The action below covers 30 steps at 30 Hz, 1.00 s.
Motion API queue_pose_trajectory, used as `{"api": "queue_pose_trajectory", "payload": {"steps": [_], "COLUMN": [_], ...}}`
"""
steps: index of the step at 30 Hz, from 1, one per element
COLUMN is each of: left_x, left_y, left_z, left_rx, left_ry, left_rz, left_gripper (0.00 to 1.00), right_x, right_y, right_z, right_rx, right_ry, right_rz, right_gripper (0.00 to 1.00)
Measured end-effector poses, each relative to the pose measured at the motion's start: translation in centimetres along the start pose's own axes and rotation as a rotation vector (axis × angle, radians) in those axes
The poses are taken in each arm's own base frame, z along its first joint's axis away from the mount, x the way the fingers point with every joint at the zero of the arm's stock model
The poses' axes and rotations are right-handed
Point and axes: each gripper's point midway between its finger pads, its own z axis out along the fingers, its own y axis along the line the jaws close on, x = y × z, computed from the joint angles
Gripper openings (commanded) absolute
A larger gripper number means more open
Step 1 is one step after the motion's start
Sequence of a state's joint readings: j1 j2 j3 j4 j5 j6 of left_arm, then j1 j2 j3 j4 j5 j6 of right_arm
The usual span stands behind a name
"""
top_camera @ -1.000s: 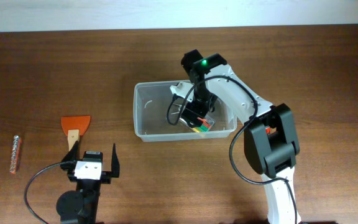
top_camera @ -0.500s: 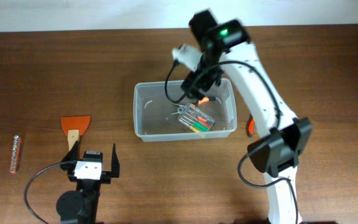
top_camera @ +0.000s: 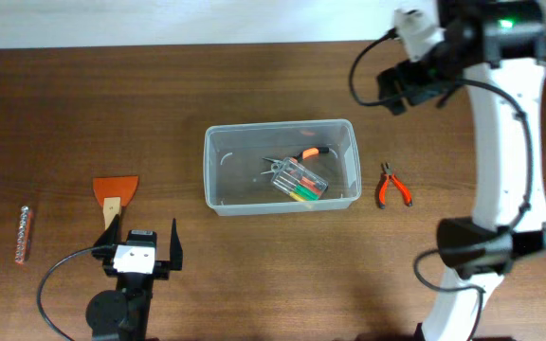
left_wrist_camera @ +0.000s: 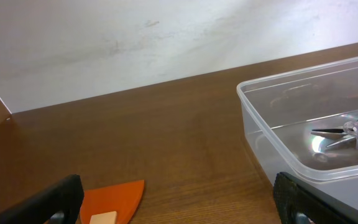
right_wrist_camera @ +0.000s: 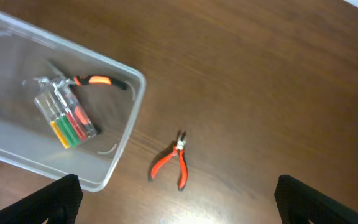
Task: Pack container
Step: 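Move the right gripper right over the red-black cutting pliers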
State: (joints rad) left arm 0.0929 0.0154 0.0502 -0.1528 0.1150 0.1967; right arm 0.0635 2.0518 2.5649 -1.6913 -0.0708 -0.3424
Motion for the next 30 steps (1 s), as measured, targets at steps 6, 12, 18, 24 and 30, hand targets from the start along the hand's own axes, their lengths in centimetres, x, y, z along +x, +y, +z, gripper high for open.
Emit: {"api": "queue_pose_trajectory", "payload": {"steps": [6, 12, 18, 24, 30], "left_x": [0.0, 0.0, 0.0, 0.0, 0.0], "left_y": [0.0, 0.0, 0.0, 0.0, 0.0], "left_z": [0.0, 0.0, 0.0, 0.0, 0.0], "left_rx": [-0.001, 0.0, 0.0, 0.0, 0.0], "left_ry": [-0.001, -0.001, -0.001, -0.001, -0.001], "left_rz": [0.0, 0.0, 0.0, 0.0, 0.0], "left_gripper": [0.99, 0.99, 0.99, 0.99, 0.99], "right_x": [5.8, 12.1, 14.4, 16.3, 16.4], "right_y": [-0.4, -1.8, -3.1, -3.2, -3.7], "right_z": [-4.3, -2.6, 6.8, 13.3, 16.4], "right_rx": [0.024, 0.037, -0.008, -0.064, -0.085], "right_ry": [0.02, 0.094, 0.206, 0.277, 0.293], "right_rz": [0.098, 0.211, 0.203, 0.078, 0.011], "right_gripper": [0.99, 0.99, 0.99, 0.99, 0.99]}}
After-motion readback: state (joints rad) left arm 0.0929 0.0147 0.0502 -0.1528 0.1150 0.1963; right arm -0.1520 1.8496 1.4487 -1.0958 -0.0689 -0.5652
